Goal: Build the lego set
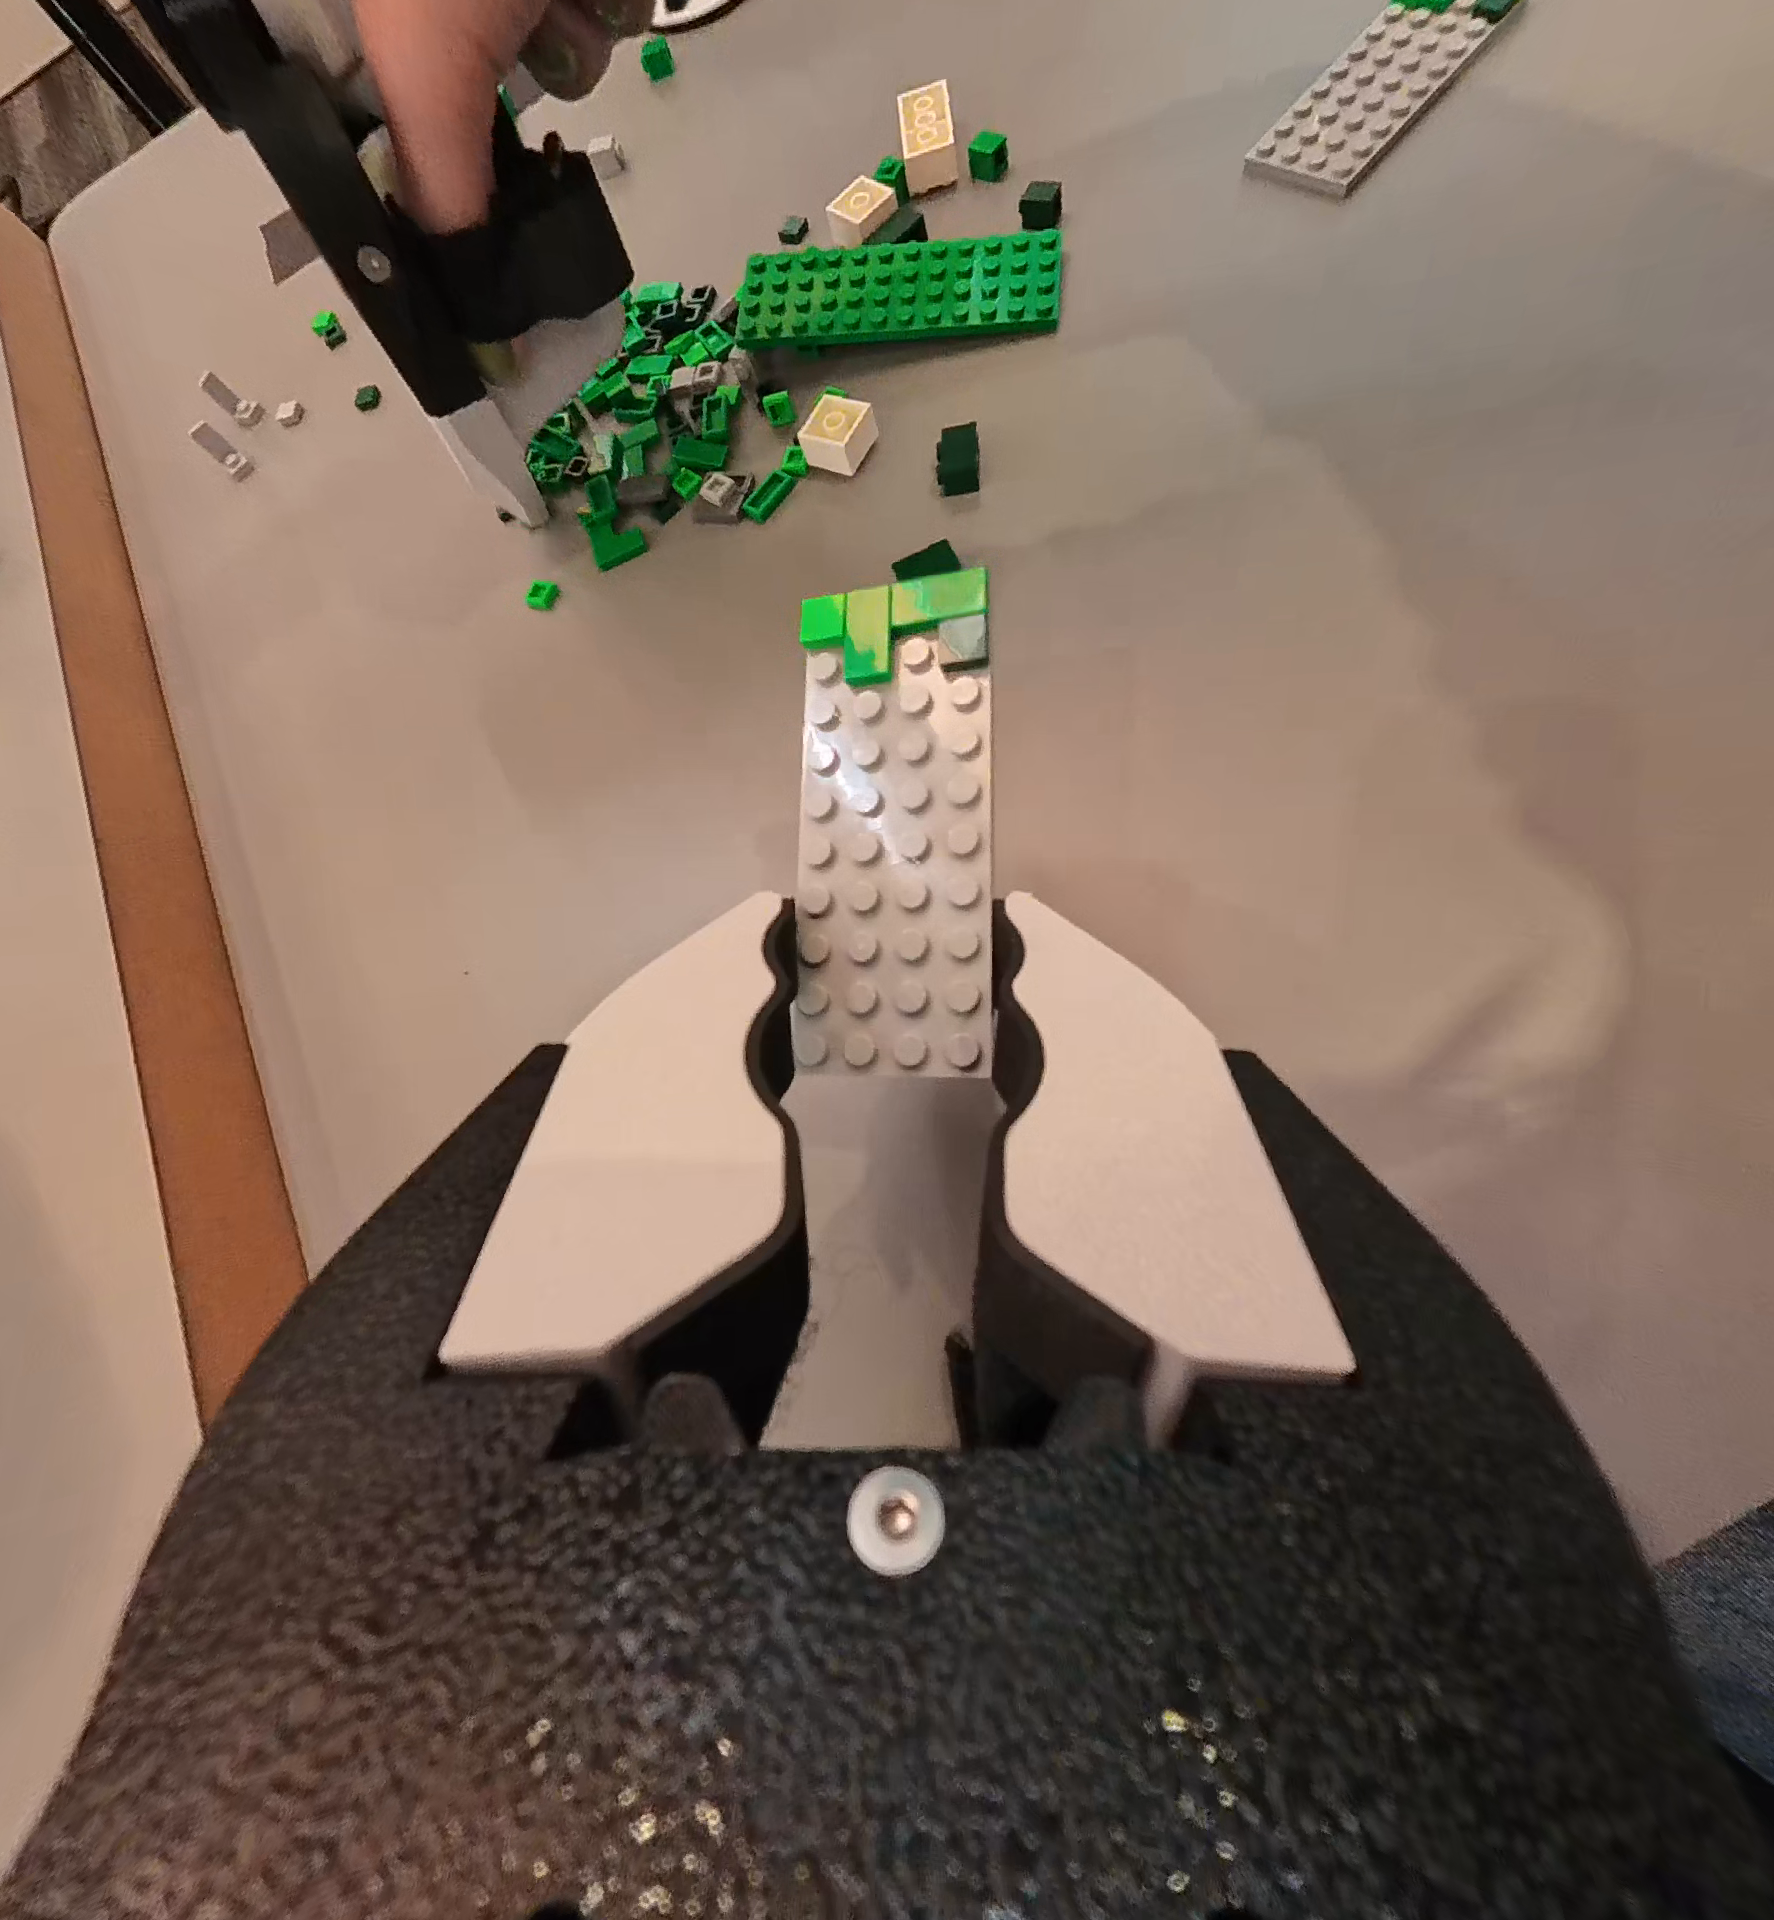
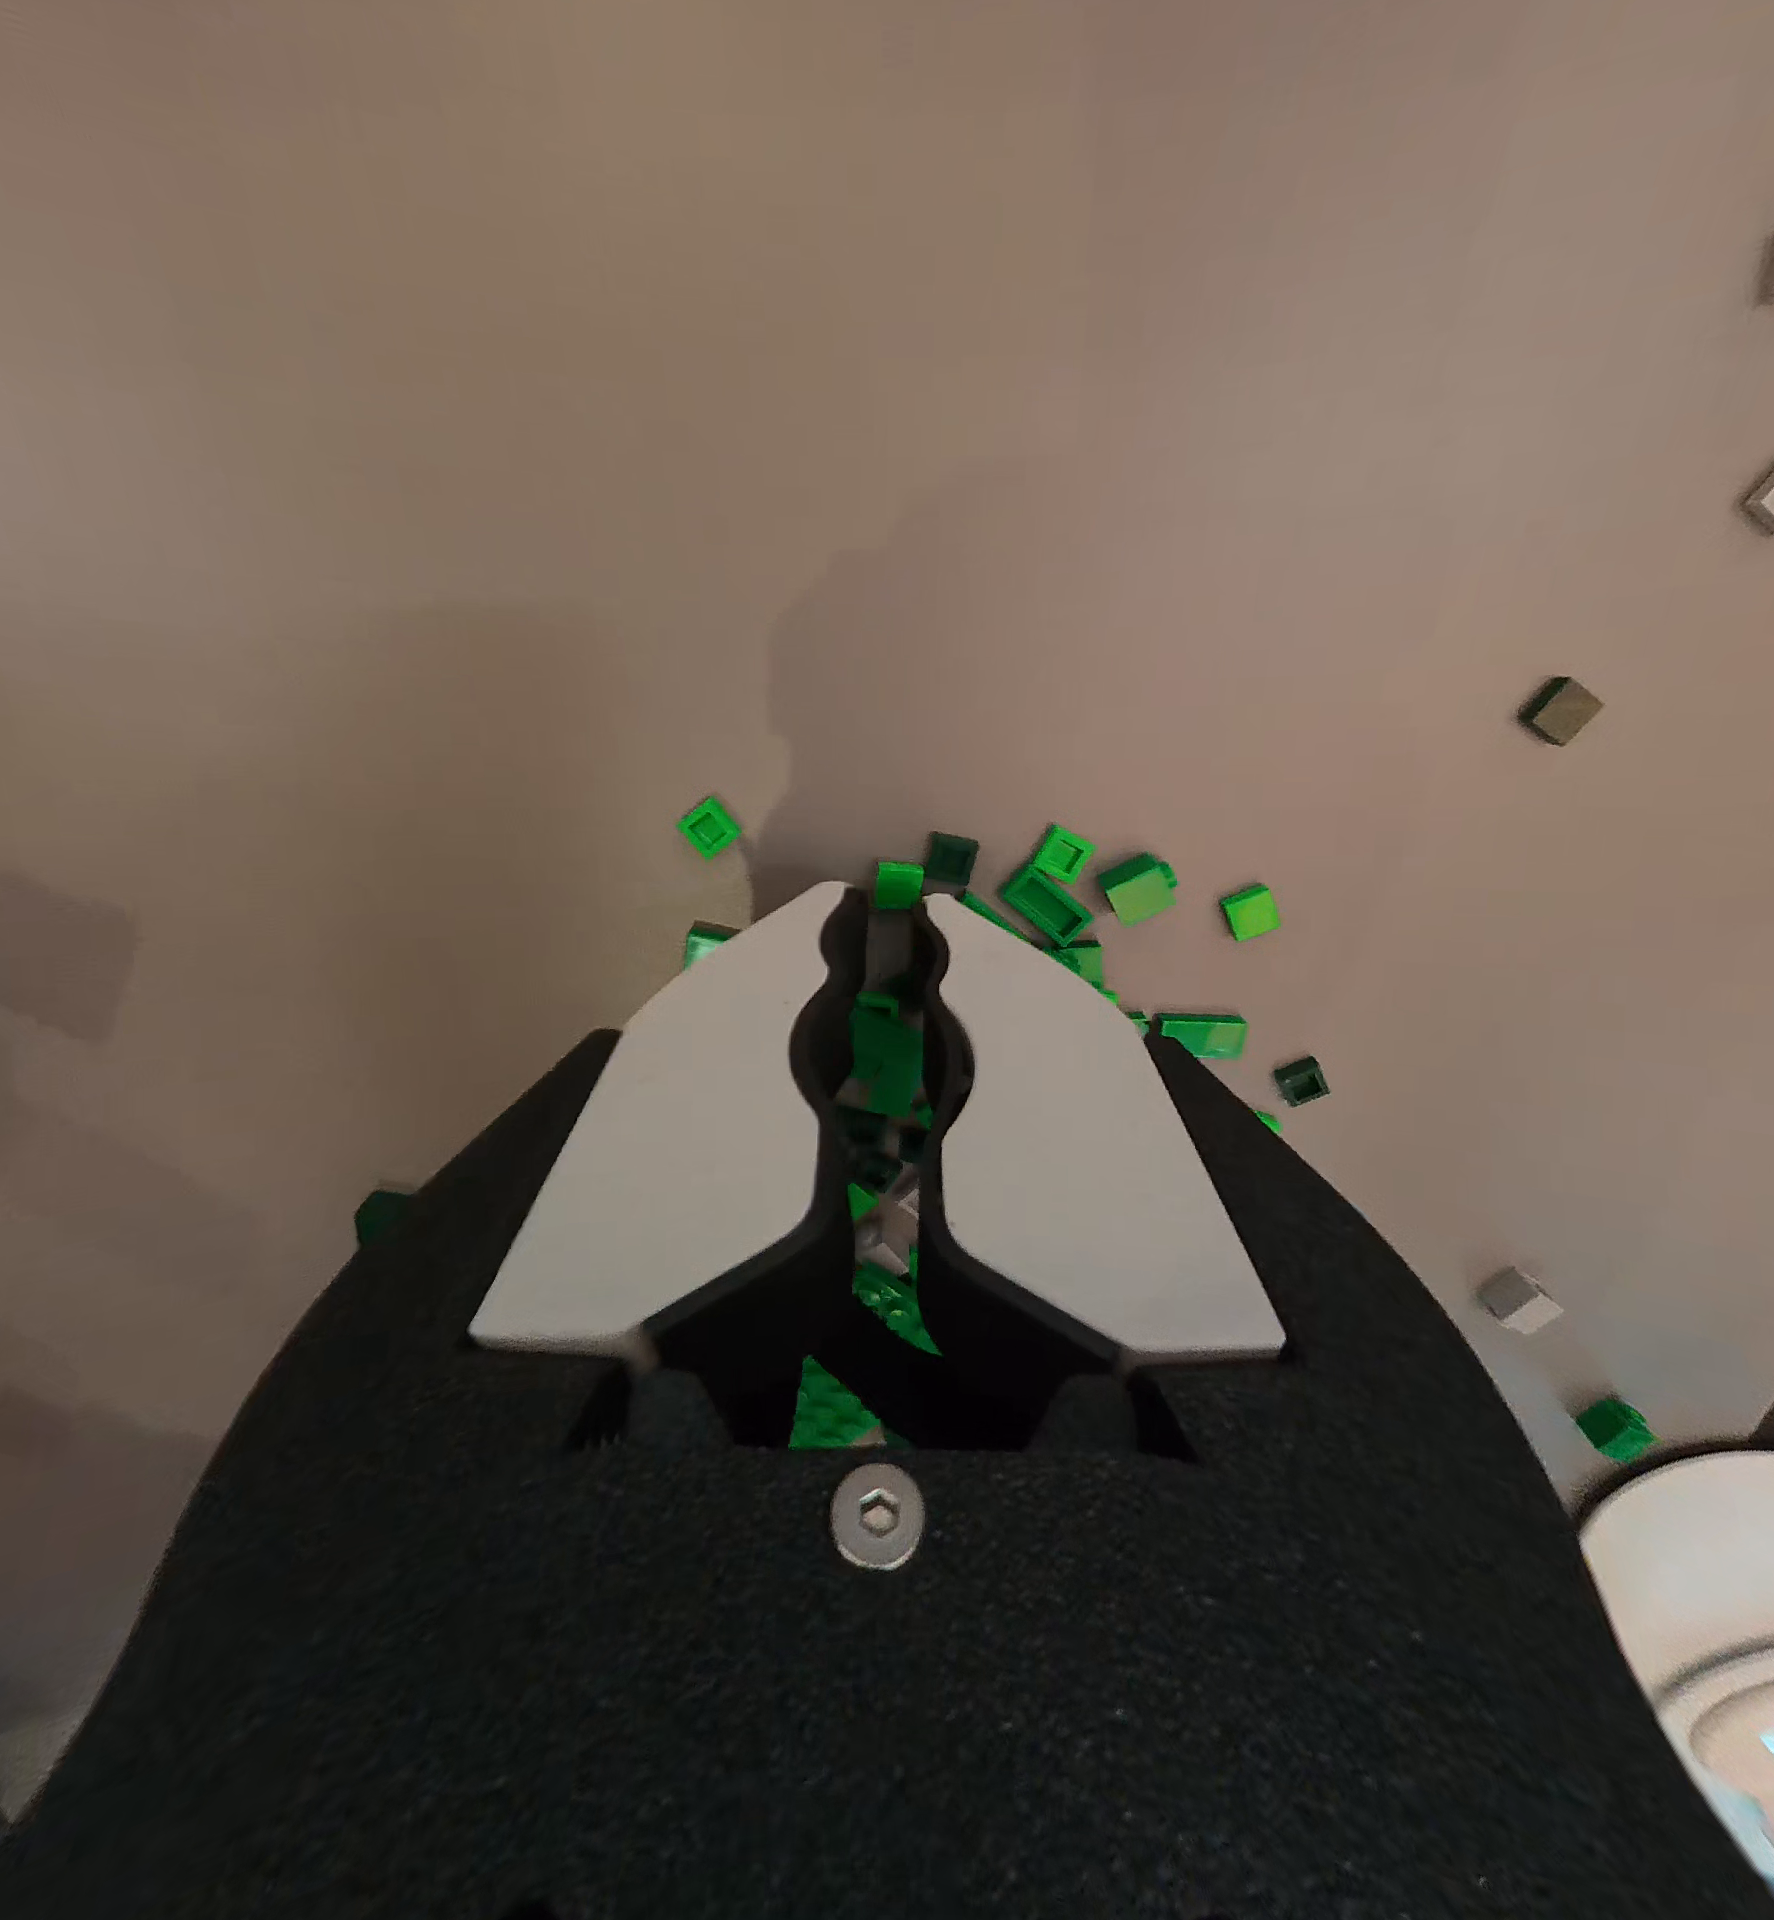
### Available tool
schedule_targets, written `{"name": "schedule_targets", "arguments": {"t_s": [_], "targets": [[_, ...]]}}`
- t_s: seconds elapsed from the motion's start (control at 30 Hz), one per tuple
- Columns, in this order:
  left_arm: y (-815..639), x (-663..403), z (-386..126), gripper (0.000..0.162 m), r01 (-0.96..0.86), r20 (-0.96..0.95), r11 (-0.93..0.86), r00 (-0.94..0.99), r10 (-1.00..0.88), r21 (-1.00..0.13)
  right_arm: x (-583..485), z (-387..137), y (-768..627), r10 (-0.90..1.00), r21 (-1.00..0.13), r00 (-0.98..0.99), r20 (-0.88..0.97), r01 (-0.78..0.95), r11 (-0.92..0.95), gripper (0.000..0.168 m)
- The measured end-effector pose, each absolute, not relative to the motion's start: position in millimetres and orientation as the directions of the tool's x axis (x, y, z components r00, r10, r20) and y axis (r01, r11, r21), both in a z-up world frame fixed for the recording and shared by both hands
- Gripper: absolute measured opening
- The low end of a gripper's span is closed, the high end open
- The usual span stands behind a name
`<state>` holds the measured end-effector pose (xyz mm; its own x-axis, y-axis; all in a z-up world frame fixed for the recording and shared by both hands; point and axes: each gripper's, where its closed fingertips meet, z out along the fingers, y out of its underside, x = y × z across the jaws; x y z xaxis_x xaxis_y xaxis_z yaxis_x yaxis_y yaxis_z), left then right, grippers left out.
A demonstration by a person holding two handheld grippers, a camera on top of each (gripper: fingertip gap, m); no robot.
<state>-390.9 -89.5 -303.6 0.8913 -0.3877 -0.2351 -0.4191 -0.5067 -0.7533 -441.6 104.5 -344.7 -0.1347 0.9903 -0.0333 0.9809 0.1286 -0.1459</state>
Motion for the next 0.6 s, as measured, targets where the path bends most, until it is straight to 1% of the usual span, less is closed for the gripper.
{"name": "schedule_targets", "arguments": {"t_s": [0.07, 0.2, 0.37, 0.5, 0.6], "targets": [[-89.6, -389.9, -303.9, 0.035, -0.420, -0.233, -0.508, 0.891, -0.390, -0.752, -441.2, -343.6, 103.6, 0.991, -0.149, -0.118, -0.058, 0.983, 0.108, 0.012], [-89.0, -388.9, -304.3, 0.035, -0.422, -0.231, -0.509, 0.889, -0.395, -0.750, -444.0, -341.5, 107.4, 0.994, -0.154, -0.086, -0.065, 0.985, 0.075, 0.011], [-89.3, -387.9, -306.1, 0.035, -0.426, -0.229, -0.513, 0.886, -0.403, -0.745, -444.8, -344.2, 105.2, 0.994, -0.103, -0.070, -0.087, 0.993, 0.061, 0.012], [-89.9, -387.8, -305.3, 0.035, -0.425, -0.227, -0.510, 0.886, -0.405, -0.748, -442.2, -344.7, 108.3, 0.992, -0.058, -0.118, -0.038, 0.992, 0.115, 0.013], [-90.2, -387.4, -305.8, 0.035, -0.425, -0.223, -0.510, 0.884, -0.410, -0.748, -442.9, -344.8, 104.0, 0.978, -0.060, -0.205, -0.042, 0.977, 0.203, 0.013]]}}
